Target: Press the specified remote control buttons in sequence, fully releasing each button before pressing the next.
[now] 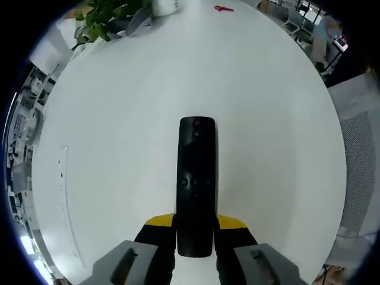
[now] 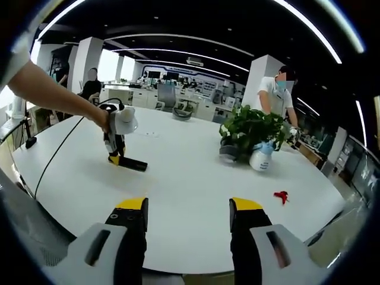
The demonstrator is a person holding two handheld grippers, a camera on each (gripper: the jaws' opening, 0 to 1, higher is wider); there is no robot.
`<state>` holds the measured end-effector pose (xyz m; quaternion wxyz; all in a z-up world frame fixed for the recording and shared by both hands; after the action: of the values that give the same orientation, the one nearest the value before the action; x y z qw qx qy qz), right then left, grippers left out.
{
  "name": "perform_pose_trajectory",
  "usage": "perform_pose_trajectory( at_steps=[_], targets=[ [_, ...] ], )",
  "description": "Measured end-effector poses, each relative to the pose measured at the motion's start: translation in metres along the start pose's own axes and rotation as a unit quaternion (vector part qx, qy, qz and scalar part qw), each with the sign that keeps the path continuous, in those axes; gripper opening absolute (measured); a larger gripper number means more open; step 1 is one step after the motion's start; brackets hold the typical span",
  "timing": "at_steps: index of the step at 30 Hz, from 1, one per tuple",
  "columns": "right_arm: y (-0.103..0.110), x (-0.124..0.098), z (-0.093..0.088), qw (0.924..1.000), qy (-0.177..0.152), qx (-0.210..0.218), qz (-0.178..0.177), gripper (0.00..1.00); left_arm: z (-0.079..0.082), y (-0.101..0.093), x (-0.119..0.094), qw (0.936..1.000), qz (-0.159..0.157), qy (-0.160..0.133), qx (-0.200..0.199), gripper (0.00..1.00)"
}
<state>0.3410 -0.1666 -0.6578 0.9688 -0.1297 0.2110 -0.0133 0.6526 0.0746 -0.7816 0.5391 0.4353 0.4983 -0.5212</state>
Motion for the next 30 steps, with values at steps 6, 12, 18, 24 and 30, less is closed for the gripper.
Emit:
perform_pose_trajectory(
  at_steps=[6,12,18,24,30],
  targets=[
    [0.000,0.001,0.000,1.0000,0.003,-0.003,-0.002,0.57,0.005,-0.002,0.001,0.9997,0.002,0.024,0.009,0.24],
    [-0.001,0.001,0.000,1.0000,0.002,-0.001,-0.005,0.57,0.009,0.000,0.002,0.9991,-0.001,0.042,0.009,0.25],
    [-0.002,0.001,0.000,1.0000,-0.001,-0.001,-0.009,0.58,0.007,0.000,0.002,0.9993,0.002,0.037,0.000,0.25],
    [-0.004,0.000,0.001,0.9998,-0.007,0.008,-0.017,0.60,-0.002,-0.005,-0.003,0.9971,0.018,0.000,-0.073,0.27],
    [-0.003,0.001,0.001,0.9999,-0.009,0.003,-0.014,0.60,-0.009,-0.013,-0.007,0.9922,0.061,-0.033,-0.104,0.34]
  ],
)
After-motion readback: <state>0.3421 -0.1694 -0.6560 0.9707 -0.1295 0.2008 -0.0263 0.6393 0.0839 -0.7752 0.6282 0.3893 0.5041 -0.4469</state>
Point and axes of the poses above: the point that each gripper's makers call its tool centre point, and the gripper's own axes: x roughly forward along the fingers, y roughly to its left, z roughly out of its top, the point moved 10 cm from there along -x, roughly backward along the fingers, and after that the axes turned 5 degrees about -z, right-handed, at the moved point
